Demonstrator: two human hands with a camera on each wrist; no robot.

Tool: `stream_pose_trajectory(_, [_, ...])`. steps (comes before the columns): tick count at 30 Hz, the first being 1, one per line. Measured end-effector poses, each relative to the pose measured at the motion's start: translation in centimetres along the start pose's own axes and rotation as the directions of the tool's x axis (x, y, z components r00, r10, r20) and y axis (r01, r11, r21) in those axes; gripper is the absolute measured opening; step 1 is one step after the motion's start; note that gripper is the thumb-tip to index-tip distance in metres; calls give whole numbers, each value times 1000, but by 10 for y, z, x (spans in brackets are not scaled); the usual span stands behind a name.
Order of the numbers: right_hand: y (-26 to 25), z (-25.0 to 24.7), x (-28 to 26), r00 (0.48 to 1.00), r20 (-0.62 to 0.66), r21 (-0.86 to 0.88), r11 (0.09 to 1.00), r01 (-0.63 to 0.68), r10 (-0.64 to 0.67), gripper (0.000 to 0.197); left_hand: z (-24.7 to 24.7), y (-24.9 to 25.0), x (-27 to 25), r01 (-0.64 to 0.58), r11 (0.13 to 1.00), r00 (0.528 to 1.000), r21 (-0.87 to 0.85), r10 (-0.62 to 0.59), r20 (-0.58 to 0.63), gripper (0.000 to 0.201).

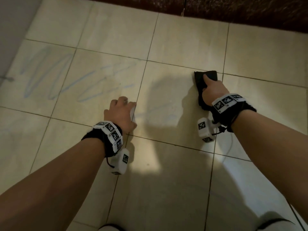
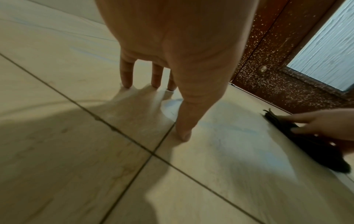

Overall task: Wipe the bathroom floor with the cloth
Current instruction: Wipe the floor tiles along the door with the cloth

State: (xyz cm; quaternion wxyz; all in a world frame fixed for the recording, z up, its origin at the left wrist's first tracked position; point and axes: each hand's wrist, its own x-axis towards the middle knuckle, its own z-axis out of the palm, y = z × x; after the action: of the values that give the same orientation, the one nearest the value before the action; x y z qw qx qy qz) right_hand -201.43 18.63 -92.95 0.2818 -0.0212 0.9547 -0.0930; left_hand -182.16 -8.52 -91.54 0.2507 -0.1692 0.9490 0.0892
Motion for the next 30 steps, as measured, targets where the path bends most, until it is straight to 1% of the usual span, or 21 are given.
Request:
stream_pose_trajectory(5, [-39, -5, 13, 997, -6, -70, 995, 75, -75, 66, 4, 0, 2, 11, 1000, 999, 8, -10, -38, 73])
stream_pose_trajectory(8, [-65, -7, 21, 991, 19, -121, 983, 136, -135, 69, 7, -2, 2, 6, 1000, 999, 18, -5, -54, 72])
stream_pose_trajectory(13, [-108, -4, 29, 958, 61, -205, 936, 286, -280, 63, 9, -3, 2, 3, 1000, 999, 12, -3, -45, 78])
stream_pose_trajectory(16, [-126, -2, 32, 935, 96, -239, 904, 354, -341, 62, 9, -2, 1, 7, 1000, 999, 16, -6, -48, 79])
stream_pose_trajectory(20, [-135, -3, 31, 920, 111, -267, 880, 393, -377, 63, 9, -2, 0, 6, 1000, 999, 1, -6, -51, 79])
stream_pose_trajectory(22, [-138, -2, 25, 905, 140, -288, 858, 425, -402, 65, 9, 0, -1, 7, 1000, 999, -7, -7, -44, 80])
stream_pose_trajectory(25, [-145, 7, 10, 868, 202, -308, 812, 496, -453, 68, 7, 2, -2, 2, 1000, 999, -9, -2, -45, 79])
stream_pose_trajectory(28, [-149, 23, -10, 851, 235, -308, 794, 524, -470, 70, 4, 0, -3, -3, 999, 1000, -35, 2, -13, 78])
stream_pose_trajectory(30, [-147, 34, -23, 839, 256, -320, 777, 541, -479, 71, 1, -4, -4, -4, 996, 1000, -89, 4, -1, 75])
